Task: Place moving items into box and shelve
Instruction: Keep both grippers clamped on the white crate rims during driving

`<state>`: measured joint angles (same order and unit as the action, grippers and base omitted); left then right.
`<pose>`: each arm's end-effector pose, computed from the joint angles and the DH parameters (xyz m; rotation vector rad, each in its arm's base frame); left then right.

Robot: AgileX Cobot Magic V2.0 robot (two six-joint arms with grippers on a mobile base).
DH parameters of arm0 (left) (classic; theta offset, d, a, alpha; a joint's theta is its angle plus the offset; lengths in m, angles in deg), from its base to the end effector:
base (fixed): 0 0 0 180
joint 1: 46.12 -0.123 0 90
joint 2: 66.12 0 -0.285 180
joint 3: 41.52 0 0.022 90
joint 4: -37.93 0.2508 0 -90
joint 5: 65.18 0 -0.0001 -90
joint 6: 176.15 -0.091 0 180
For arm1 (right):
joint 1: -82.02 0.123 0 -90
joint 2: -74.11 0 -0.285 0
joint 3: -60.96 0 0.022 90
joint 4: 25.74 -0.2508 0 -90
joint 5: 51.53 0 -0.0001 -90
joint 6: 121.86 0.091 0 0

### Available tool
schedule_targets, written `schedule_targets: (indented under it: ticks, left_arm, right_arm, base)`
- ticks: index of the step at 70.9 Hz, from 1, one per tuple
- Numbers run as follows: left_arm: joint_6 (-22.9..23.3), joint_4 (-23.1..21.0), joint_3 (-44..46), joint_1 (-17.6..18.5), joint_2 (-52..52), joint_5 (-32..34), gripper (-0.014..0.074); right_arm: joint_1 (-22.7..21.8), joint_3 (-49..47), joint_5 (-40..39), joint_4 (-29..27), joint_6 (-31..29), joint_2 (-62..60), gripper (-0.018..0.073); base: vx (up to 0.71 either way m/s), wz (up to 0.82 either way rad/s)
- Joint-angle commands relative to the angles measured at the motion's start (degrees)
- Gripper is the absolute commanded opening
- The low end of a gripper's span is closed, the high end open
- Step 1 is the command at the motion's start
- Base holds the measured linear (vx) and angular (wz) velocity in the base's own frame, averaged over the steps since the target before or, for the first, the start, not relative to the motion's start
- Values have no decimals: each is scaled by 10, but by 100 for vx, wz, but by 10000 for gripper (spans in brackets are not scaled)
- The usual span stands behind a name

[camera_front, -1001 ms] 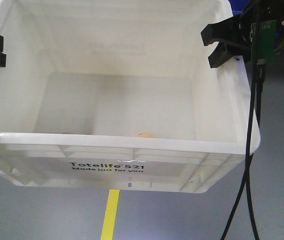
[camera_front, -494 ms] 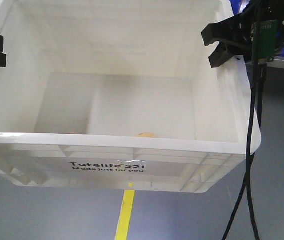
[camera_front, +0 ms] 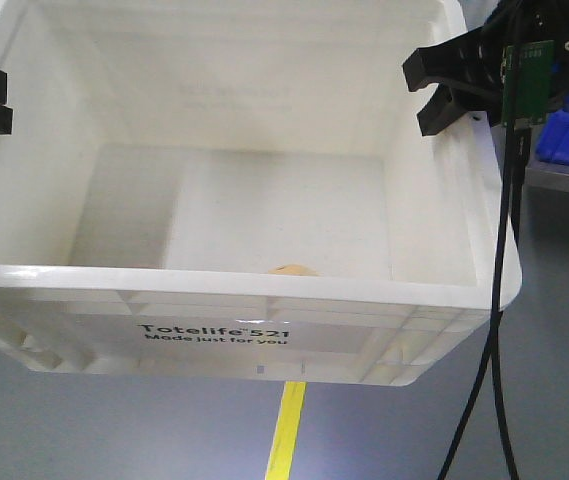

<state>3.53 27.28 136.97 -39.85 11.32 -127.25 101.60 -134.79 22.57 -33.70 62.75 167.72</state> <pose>0.2338 -0.0406 0.4014 0.1057 2.4566 -0.2853 0.2796 0.1123 0.4021 -0.3421 2.6524 0.3273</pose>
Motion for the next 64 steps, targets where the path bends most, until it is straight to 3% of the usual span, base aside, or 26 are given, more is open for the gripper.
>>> schedule_targets:
  ticks: [1, 64]
  left_arm:
    - [3, -70, 24, 7, -20, 78, -4]
    - [3, -70, 24, 7, -20, 78, -4]
  right_arm:
    - [8, -25, -36, -75, -19, -31, -3]
    - [8, -25, -35, -75, -19, -31, -3]
  base:
    - [51, 9]
    - [52, 0]
